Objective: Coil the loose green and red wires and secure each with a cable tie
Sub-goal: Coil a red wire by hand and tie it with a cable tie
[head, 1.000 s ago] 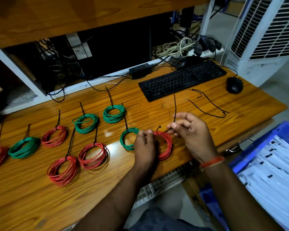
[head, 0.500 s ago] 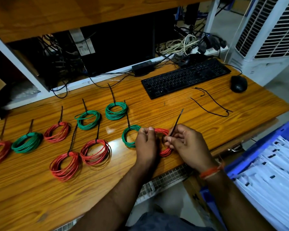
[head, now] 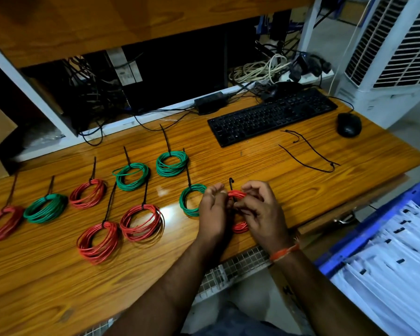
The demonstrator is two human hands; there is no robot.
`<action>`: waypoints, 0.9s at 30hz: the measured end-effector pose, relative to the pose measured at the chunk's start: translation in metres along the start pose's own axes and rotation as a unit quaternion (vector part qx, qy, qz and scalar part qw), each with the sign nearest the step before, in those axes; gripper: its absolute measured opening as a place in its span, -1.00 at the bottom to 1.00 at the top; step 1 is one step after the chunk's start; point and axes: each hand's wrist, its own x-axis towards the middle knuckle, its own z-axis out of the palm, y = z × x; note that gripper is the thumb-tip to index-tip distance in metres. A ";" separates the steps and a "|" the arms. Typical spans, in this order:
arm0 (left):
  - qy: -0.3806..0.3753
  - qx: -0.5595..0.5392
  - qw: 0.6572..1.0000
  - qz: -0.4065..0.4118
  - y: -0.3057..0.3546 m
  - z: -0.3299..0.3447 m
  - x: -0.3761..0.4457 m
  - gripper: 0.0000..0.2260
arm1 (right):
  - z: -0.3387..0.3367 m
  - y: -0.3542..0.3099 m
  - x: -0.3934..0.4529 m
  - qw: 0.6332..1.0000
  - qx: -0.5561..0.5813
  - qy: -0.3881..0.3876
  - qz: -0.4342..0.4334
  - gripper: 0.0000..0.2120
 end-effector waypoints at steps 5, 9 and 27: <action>-0.028 -0.010 0.999 -0.026 0.007 0.001 -0.001 -0.90 | -0.001 0.002 -0.001 0.999 0.036 0.035 -0.007 -0.84; -0.052 0.011 0.998 -0.021 0.008 -0.002 0.002 -0.89 | -0.003 0.003 0.000 0.995 0.099 0.023 0.000 -0.78; -0.028 0.063 0.998 0.011 0.006 0.004 0.001 -0.88 | -0.027 -0.015 0.010 0.935 0.311 -0.105 0.135 -0.92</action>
